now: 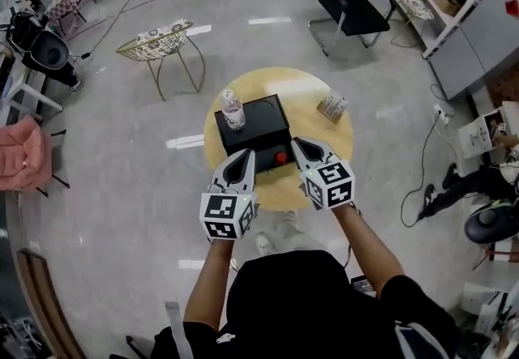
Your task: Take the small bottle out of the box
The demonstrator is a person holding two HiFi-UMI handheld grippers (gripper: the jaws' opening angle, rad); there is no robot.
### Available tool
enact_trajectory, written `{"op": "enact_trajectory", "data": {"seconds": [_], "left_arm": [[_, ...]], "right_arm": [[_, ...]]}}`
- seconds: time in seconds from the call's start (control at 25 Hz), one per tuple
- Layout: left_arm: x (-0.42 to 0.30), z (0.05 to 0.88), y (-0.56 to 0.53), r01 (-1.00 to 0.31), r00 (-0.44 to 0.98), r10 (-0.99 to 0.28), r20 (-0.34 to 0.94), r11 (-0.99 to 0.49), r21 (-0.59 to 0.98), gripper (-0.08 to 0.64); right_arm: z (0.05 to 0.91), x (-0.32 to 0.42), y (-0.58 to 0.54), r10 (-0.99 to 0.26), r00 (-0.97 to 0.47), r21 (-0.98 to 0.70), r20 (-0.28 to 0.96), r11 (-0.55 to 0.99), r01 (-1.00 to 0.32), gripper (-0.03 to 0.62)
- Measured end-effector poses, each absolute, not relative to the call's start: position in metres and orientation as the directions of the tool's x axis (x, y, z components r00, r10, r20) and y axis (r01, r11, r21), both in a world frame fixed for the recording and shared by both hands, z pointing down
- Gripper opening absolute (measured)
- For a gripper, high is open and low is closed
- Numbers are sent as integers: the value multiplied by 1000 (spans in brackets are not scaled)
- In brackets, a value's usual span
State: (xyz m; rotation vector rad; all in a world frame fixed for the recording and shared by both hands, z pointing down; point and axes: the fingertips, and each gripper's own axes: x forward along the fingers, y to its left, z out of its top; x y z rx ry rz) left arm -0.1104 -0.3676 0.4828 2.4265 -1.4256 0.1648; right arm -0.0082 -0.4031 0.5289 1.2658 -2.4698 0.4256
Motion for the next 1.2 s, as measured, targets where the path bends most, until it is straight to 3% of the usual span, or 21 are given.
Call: {"op": "enact_trajectory", "data": {"seconds": [0.72, 0.84, 1.2], "left_arm": [[-101, 587, -409, -884, 462, -774, 433, -361, 296, 12], [-102, 603, -406, -883, 463, -757, 460, -350, 313, 12], [-96, 632, -399, -882, 467, -720, 513, -343, 322, 11]], "right_arm": [[656, -11, -423, -509, -558, -196, 655, 599, -776, 5], [673, -17, -418, -466, -563, -209, 682, 613, -762, 63], [712, -27, -407, -384, -553, -205, 740, 654, -728, 146]]}}
